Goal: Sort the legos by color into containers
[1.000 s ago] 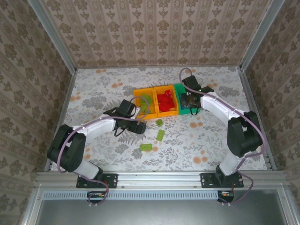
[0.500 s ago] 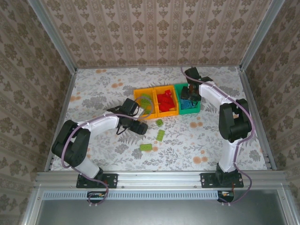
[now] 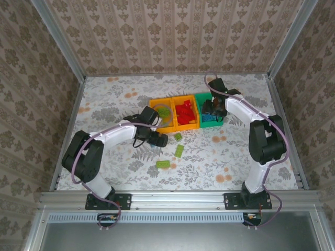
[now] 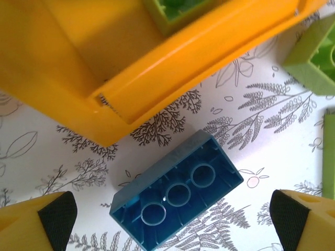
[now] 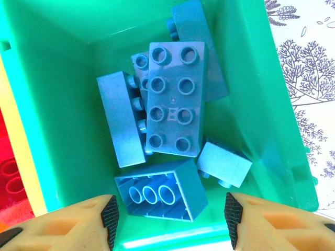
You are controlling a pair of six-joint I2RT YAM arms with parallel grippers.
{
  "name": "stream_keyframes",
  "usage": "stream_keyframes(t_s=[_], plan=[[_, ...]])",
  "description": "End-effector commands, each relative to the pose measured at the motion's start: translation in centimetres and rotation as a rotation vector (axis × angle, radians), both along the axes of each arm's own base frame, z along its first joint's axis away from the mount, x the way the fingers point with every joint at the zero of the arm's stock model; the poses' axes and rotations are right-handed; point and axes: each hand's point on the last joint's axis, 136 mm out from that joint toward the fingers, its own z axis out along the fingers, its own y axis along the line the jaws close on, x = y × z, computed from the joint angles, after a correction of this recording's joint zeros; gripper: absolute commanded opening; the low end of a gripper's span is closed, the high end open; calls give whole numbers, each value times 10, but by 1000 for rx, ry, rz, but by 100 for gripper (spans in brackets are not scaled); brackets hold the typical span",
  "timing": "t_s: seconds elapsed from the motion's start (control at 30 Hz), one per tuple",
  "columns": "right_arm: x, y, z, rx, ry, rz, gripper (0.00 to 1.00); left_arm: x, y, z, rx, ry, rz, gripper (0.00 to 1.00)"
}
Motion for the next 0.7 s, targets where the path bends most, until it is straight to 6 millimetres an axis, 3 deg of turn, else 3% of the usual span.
stream_keyframes(t_s=[0.0, 0.23, 0.67], plan=[[-9, 1, 8, 24, -8, -19, 59, -12, 5, 1, 8, 92, 172, 99], [-9, 1, 14, 34, -30, -29, 60, -20, 1, -11, 7, 147, 342, 99], [-14, -1, 16, 32, -49, -15, 60, -5, 4, -29, 50, 80, 492, 92]])
